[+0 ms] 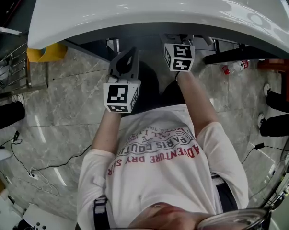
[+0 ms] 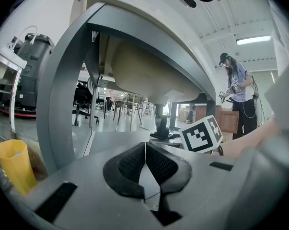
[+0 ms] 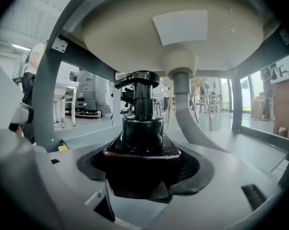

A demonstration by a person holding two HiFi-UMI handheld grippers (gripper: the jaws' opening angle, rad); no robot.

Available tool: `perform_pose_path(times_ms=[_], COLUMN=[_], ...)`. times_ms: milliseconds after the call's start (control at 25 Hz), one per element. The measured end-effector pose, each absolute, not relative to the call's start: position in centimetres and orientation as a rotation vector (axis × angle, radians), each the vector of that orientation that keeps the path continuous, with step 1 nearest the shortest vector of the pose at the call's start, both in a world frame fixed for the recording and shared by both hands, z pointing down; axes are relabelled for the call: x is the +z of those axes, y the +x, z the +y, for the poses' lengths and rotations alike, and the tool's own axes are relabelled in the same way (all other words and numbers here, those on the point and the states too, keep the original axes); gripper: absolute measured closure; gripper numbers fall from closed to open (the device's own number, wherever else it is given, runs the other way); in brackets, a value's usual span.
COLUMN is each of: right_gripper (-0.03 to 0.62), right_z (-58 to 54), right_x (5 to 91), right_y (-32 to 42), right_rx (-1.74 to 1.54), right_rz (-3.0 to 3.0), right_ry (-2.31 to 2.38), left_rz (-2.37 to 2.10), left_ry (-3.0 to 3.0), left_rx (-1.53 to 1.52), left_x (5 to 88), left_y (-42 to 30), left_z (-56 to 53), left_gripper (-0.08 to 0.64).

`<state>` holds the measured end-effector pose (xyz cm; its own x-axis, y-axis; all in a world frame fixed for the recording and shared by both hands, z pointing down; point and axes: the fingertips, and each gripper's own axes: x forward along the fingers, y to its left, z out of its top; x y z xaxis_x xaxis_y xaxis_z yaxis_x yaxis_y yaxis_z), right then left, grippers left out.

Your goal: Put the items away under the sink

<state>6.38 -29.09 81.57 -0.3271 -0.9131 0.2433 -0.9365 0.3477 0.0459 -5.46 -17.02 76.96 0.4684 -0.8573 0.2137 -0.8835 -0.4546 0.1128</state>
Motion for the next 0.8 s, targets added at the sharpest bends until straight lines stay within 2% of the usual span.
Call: perform_pose_path(times_ms=[800], right_gripper=[0.219], right_z=[-30.3], right_x=[82.2], right_y=[6.0], right_rx=[0.140], right_rz=[-2.302], right_ry=[1.702], left_rz=[-1.543], left_ry=[2.480], left_rx=[0.165], left_x=[77.9], left_y=[-5.7], left_z=[-16.5], left_gripper=[0.534])
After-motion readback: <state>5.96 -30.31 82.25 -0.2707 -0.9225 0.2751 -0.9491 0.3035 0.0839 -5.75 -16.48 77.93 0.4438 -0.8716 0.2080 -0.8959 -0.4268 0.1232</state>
